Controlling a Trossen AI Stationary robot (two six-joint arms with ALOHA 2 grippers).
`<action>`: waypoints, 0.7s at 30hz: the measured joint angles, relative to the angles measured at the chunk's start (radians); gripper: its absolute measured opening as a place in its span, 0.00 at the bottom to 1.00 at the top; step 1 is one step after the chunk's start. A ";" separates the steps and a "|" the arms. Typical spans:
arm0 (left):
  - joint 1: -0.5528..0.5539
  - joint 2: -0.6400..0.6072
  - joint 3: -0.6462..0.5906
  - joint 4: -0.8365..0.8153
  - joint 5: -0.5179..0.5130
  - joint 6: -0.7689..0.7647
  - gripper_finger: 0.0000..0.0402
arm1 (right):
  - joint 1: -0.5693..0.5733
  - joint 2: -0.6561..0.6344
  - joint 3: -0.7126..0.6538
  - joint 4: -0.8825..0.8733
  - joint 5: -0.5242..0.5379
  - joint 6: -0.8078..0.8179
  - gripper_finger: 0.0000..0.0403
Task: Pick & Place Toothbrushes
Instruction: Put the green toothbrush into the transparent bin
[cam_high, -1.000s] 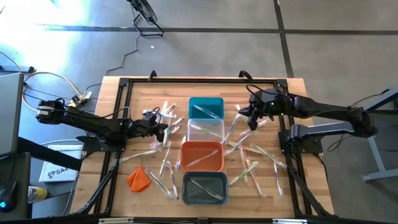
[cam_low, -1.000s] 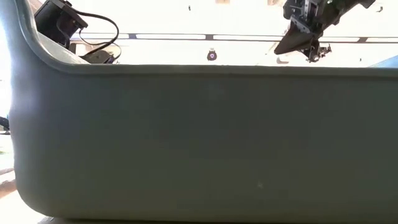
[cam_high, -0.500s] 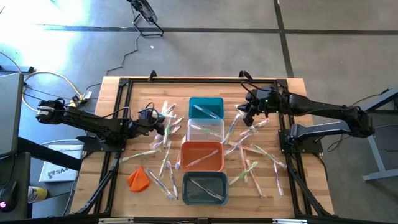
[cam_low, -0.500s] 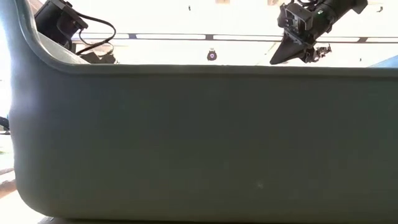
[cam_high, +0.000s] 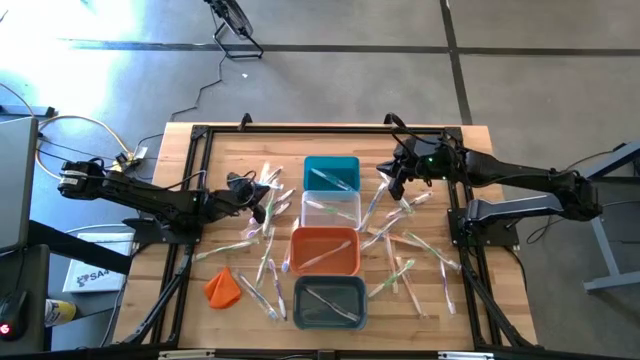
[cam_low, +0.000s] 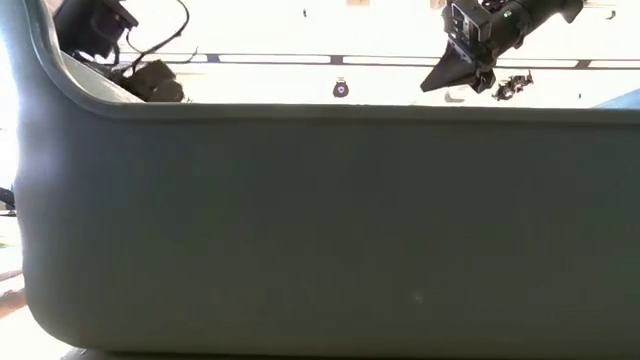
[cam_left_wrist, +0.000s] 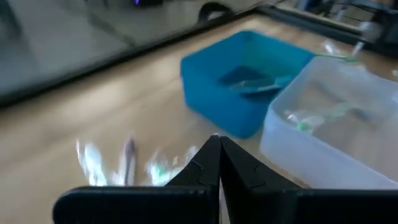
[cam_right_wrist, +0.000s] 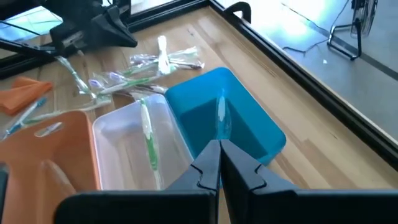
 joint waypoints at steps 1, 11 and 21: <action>0.000 0.000 0.000 0.028 0.000 0.058 0.00 | 0.000 0.000 0.000 -0.001 -0.002 0.000 0.01; 0.000 0.000 0.000 0.107 -0.001 0.363 0.00 | 0.010 0.037 0.031 -0.067 -0.047 -0.002 0.01; 0.000 0.000 0.000 0.100 -0.003 0.342 0.00 | 0.044 0.239 0.209 -0.395 -0.022 -0.197 0.01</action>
